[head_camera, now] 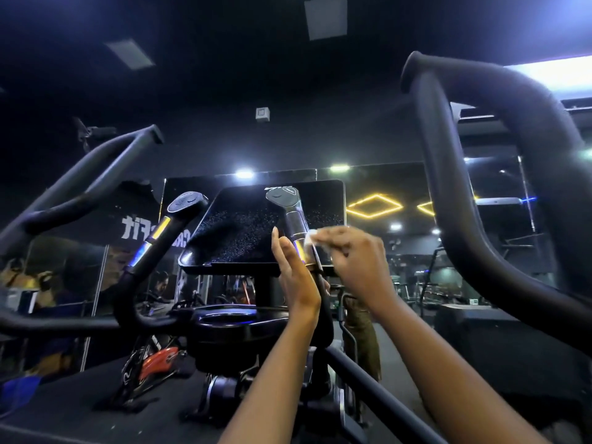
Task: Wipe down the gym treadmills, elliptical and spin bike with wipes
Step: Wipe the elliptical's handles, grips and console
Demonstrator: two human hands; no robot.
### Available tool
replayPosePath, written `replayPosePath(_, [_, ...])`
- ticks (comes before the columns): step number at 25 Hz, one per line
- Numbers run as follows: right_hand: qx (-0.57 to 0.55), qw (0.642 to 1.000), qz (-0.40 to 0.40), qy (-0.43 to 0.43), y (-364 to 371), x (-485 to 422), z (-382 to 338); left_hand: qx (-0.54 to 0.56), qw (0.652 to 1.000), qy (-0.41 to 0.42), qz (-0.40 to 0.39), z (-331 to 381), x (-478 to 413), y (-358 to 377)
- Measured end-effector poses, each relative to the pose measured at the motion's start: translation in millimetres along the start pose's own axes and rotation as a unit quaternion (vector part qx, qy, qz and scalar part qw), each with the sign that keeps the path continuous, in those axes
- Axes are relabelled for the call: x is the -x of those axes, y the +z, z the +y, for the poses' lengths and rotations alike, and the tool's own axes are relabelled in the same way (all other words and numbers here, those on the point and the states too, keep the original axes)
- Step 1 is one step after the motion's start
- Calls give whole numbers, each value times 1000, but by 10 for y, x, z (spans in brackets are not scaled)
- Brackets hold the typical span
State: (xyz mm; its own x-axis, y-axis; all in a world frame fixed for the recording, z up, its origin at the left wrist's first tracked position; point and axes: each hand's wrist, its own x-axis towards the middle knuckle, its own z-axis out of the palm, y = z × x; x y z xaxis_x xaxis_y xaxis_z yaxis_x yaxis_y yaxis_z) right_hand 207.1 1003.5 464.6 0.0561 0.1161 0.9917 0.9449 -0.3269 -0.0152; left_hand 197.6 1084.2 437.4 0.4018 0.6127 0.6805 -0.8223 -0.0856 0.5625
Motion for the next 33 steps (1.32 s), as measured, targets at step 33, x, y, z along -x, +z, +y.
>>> replayPosePath(33, [182, 960, -144, -154, 317, -785, -170, 3, 1000, 9, 9, -85, -63, 27])
